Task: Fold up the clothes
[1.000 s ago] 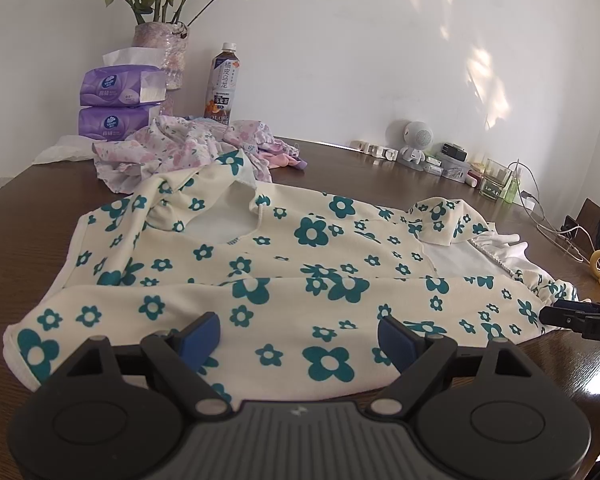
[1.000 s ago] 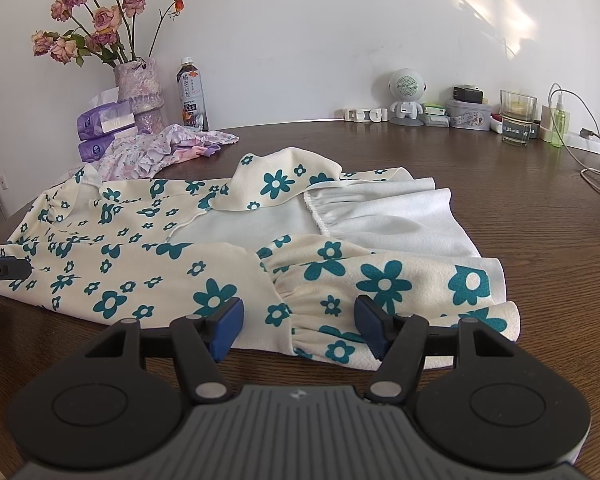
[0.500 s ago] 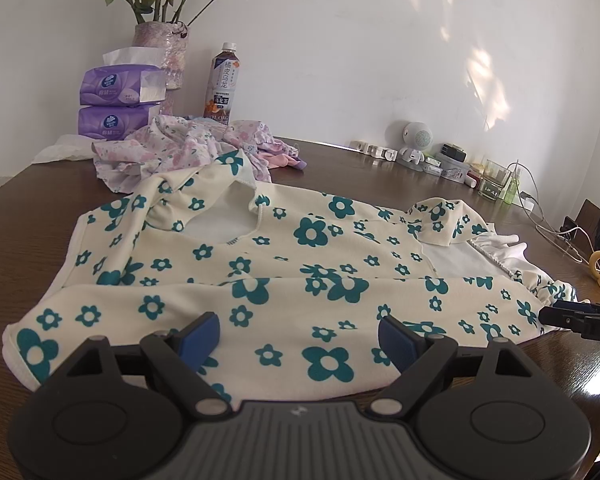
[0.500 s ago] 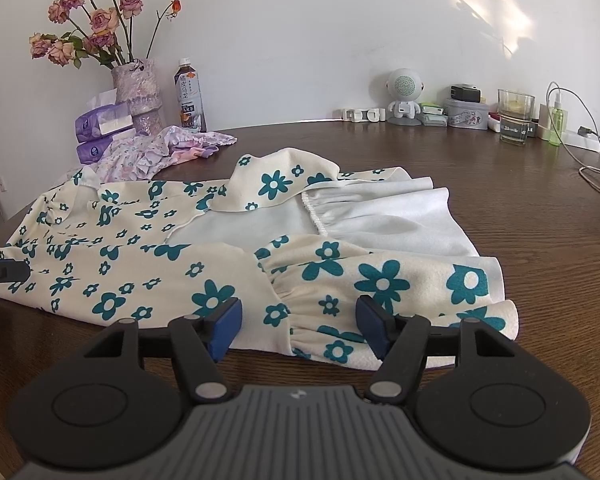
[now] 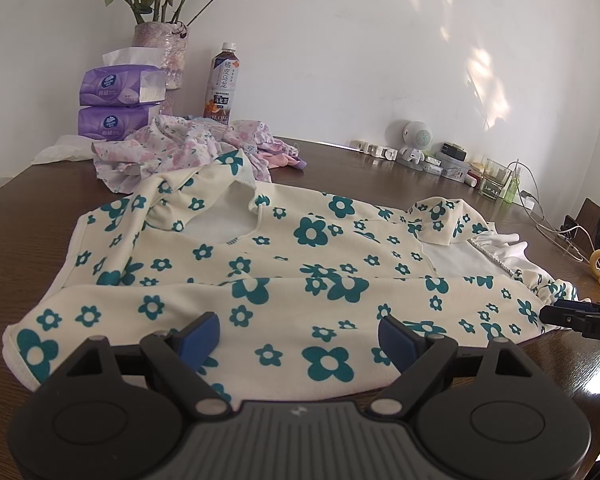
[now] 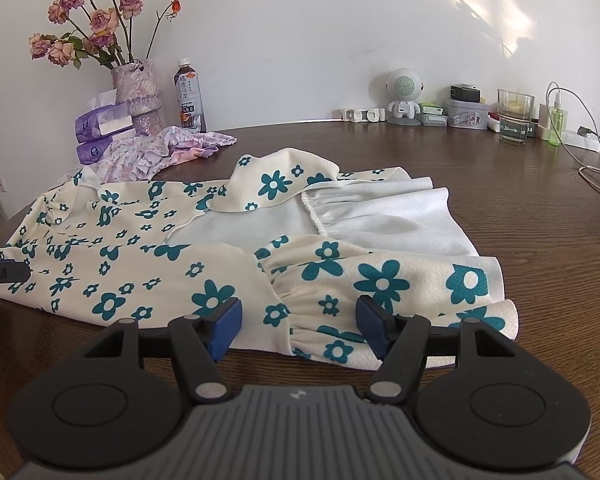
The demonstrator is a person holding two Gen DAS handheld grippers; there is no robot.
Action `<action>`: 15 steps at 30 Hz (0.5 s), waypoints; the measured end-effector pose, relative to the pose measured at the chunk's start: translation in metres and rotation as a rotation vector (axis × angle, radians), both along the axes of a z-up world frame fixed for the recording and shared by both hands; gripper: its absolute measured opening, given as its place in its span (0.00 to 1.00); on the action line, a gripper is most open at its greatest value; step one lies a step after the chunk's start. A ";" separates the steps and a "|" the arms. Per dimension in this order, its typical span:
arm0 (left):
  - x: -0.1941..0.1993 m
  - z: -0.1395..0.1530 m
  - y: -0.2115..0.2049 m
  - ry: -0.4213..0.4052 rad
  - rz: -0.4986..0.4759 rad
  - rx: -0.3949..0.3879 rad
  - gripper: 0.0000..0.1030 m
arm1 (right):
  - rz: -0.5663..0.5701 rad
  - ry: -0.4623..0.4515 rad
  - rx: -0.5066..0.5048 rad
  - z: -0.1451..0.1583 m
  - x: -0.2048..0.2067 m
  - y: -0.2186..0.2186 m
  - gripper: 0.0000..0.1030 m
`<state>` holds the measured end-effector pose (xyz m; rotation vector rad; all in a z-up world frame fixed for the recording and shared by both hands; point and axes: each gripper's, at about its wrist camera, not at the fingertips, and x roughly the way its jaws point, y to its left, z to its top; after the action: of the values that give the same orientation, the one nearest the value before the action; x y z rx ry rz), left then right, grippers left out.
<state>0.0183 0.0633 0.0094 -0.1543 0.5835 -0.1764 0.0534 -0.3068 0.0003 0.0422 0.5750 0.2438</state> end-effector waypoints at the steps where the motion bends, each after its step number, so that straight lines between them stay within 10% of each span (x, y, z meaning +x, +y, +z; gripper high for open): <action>1: 0.000 0.000 0.000 0.000 0.000 0.000 0.84 | 0.000 0.000 0.000 0.000 0.000 0.000 0.62; 15: 0.000 0.000 -0.001 0.001 0.000 0.004 0.84 | -0.020 -0.001 0.002 0.000 0.000 -0.001 0.62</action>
<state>0.0185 0.0627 0.0095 -0.1503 0.5845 -0.1752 0.0536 -0.3078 0.0002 0.0493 0.5729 0.2248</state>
